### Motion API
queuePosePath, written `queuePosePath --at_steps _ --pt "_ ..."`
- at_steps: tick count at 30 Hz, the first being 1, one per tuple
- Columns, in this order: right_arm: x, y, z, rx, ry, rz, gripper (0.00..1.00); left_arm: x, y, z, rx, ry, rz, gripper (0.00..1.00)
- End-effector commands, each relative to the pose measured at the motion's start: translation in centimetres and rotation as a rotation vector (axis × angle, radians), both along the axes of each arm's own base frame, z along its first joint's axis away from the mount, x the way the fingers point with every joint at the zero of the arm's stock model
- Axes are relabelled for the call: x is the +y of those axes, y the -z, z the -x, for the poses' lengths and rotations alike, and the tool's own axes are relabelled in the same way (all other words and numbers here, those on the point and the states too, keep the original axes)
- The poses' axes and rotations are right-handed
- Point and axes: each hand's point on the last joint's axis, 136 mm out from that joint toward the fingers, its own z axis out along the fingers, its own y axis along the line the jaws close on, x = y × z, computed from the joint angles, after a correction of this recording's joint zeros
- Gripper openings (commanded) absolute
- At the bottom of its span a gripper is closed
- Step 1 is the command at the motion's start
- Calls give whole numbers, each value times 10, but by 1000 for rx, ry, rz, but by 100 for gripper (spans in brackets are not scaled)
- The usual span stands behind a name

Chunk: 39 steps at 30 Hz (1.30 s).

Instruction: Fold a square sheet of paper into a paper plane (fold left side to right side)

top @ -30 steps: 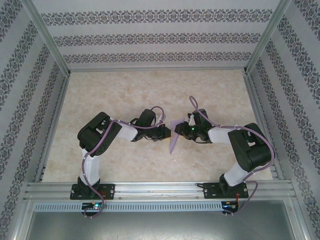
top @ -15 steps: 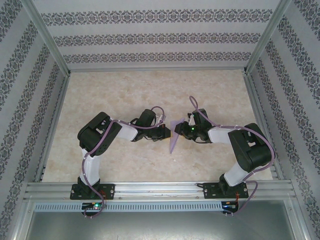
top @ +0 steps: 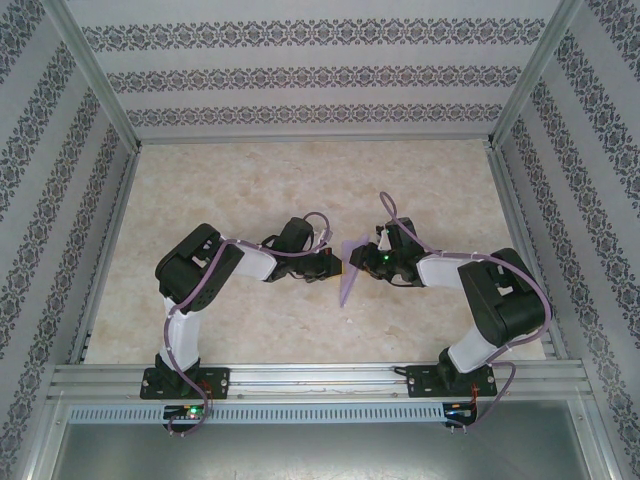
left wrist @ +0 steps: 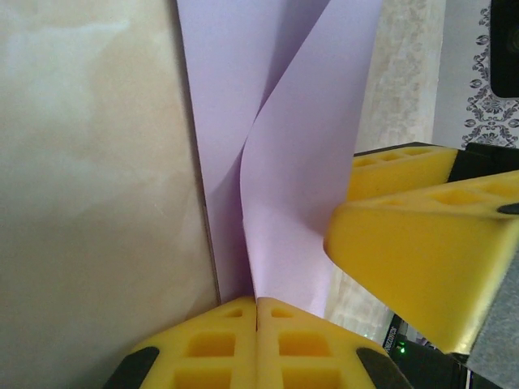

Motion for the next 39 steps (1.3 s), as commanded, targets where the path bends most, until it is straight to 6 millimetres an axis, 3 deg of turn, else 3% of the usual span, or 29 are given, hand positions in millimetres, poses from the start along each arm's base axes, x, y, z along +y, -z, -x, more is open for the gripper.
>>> queuePosePath --at_steps 1,16,24,32,39 --pt "-8 -2 0 1 31 15 34 18 50 2 40 -49 -167 4" --pt "-22 -11 3 -8 45 62 36 11 48 4 31 -23 -175 3" --pt "-9 -28 -2 -41 -3 55 21 6 47 6 23 -4 -177 3" --pt "4 -23 -13 -33 -38 79 14 8 49 6 31 -8 -195 3" --pt "0 -7 -13 2 -41 154 12 8 52 6 40 -7 -201 3"
